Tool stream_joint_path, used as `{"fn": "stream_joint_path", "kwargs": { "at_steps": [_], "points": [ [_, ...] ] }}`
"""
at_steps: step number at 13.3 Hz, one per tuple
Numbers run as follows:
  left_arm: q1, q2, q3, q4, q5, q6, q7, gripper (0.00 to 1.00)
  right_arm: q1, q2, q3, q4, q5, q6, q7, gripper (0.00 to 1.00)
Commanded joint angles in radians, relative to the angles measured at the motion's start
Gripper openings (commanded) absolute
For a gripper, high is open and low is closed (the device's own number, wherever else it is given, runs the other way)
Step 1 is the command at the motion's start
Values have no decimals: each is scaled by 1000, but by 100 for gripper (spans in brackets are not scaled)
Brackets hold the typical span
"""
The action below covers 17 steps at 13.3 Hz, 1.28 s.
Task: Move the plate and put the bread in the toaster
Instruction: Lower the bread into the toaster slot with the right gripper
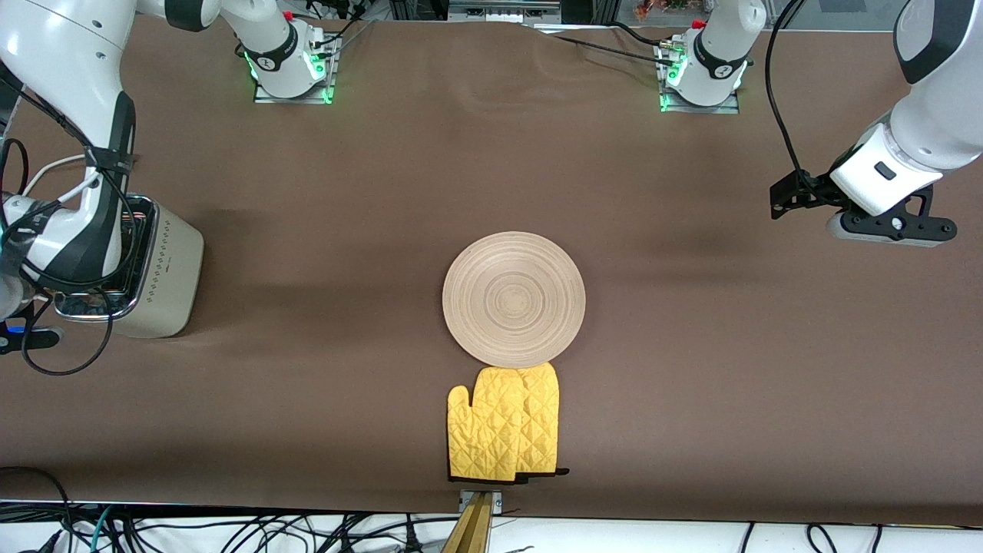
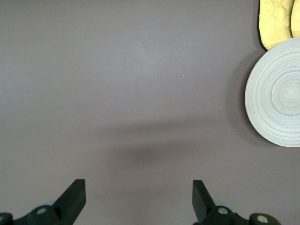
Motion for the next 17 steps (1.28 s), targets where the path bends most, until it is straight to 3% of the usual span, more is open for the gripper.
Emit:
{"fn": "stream_joint_path", "kwargs": {
  "at_steps": [1, 4, 17],
  "points": [
    [6, -10, -1, 10, -21, -17, 10, 100, 0, -8, -14, 2, 23, -35, 29, 0],
    [6, -9, -1, 9, -21, -17, 10, 100, 4, -8, -21, 0, 21, -55, 141, 0],
    [6, -9, -1, 9, -21, -17, 10, 100, 6, 10, -1, -81, 67, 67, 143, 0]
  ]
}}
